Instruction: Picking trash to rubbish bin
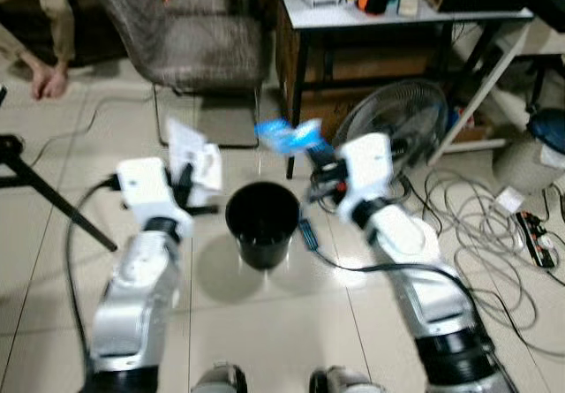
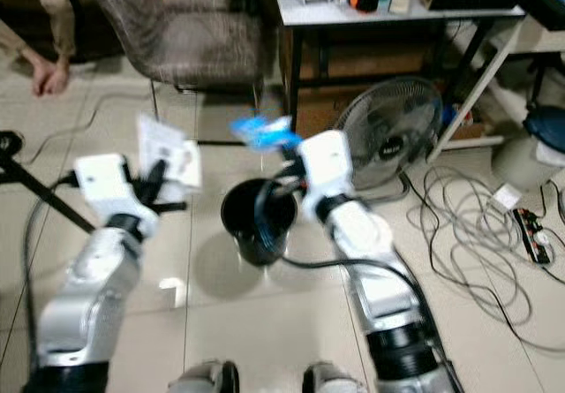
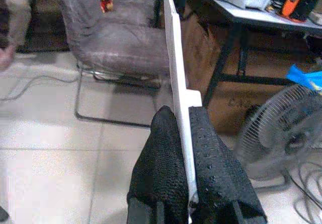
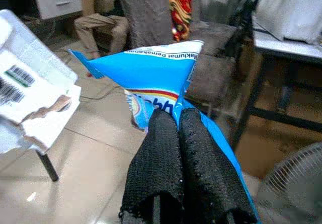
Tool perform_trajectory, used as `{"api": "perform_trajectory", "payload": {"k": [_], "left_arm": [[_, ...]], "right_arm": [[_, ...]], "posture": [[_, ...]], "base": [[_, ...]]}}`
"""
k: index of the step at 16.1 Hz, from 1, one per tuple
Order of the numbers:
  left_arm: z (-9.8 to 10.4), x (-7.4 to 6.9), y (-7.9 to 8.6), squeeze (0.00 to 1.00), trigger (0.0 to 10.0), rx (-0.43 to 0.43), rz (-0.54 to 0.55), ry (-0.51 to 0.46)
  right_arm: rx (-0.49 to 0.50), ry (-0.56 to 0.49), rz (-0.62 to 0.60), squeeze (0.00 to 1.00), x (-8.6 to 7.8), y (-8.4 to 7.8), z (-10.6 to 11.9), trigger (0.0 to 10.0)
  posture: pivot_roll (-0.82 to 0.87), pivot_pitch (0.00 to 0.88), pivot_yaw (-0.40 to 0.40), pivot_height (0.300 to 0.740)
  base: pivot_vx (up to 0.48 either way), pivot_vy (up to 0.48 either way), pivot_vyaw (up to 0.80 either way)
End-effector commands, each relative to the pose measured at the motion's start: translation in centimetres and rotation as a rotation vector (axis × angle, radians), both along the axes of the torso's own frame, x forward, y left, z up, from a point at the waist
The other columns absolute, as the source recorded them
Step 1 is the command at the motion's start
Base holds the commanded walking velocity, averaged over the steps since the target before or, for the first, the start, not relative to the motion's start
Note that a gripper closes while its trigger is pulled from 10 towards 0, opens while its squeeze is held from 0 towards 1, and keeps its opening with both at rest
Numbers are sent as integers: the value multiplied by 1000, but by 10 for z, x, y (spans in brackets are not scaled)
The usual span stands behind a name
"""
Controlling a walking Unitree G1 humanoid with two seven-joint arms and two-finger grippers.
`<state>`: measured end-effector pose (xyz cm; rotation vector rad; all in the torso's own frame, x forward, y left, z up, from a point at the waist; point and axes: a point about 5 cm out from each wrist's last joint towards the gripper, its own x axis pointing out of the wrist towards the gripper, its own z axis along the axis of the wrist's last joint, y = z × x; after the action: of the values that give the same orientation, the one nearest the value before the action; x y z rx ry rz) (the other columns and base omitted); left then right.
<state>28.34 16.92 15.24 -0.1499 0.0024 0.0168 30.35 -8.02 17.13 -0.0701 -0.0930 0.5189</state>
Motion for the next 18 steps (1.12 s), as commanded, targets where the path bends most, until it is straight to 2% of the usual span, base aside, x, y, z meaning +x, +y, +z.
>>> {"api": "perform_trajectory", "payload": {"k": [1, 18], "left_arm": [[1, 0, -7, 0, 10000, -3, -17, 0], [0, 0, -7, 0, 10000, -3, -20, 7]], "right_arm": [[-8, -21, -25, 0, 0, -9, 4, 10000], [-11, -21, -23, 0, -1, -8, 2, 10000]], "posture": [[-68, 193, -5, 740], [-67, 195, -4, 740]], "base": [[446, 0, 0], [461, 0, 0]]}}
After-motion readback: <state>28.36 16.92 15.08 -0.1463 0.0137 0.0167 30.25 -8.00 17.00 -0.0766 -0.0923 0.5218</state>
